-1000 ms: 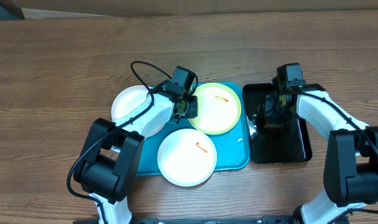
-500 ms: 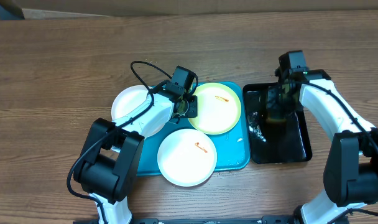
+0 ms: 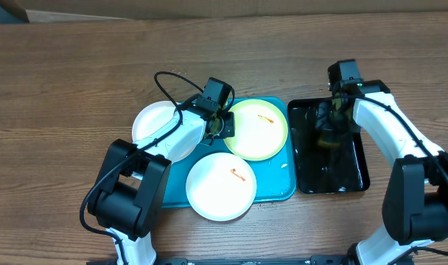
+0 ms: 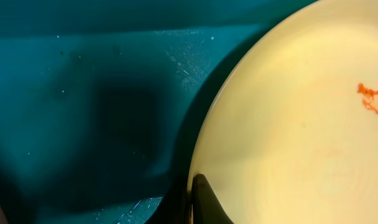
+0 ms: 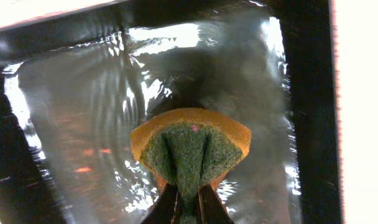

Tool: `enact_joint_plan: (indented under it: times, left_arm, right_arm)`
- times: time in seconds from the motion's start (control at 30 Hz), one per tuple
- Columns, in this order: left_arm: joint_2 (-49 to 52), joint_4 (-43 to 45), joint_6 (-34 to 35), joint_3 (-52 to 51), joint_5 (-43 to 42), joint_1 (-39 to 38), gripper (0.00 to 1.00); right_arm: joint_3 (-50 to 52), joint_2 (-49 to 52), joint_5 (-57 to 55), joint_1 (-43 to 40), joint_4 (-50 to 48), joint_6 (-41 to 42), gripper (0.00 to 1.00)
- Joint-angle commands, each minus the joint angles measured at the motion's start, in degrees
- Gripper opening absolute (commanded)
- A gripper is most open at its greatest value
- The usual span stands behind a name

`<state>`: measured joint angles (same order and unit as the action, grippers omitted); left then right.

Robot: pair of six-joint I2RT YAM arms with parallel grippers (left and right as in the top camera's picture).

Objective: Clean dirty plates on tray and stack at the side
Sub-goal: 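Lift the sponge with the right gripper out of the black tray, then move the sponge onto the yellow plate and scrub the sauce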

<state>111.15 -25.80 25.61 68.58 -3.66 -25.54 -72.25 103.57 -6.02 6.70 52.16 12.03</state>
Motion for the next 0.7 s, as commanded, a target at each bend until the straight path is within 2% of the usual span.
enact_joint_plan:
  times: [0.0, 0.03, 0.1, 0.13, 0.2, 0.43, 0.67]
  left_arm:
    - [1.6, -0.3, -0.1, -0.2, 0.9, -0.4, 0.04]
    - [1.6, -0.3, -0.1, -0.2, 0.9, -0.4, 0.04]
    - [1.6, -0.3, -0.3, -0.2, 0.9, -0.4, 0.04]
    - [1.6, -0.3, -0.3, -0.2, 0.9, -0.4, 0.04]
    - [1.6, -0.3, -0.3, -0.2, 0.9, -0.3, 0.04]
    - [1.6, -0.1, -0.3, -0.2, 0.9, -0.4, 0.04]
    - [1.6, -0.1, -0.3, -0.2, 0.9, -0.3, 0.04]
  right_arm:
    - [-1.9, -0.9, -3.7, 0.7, 0.4, 3.8, 0.04]
    - [-1.9, -0.9, -1.8, 0.5, -0.1, 5.8, 0.04]
    - [-2.0, -0.9, 3.8, 0.7, -1.0, -0.9, 0.04]
    - [-2.3, -0.9, 2.3, 1.0, -0.4, -2.3, 0.04]
    - [-3.5, -1.2, -2.0, 1.1, 1.3, 0.5, 0.04]
    - [-10.7, -2.2, 7.6, 2.6, 4.3, -5.6, 0.04]
    - [-12.1, -1.7, 9.6, 10.7, 1.9, -8.2, 0.04]
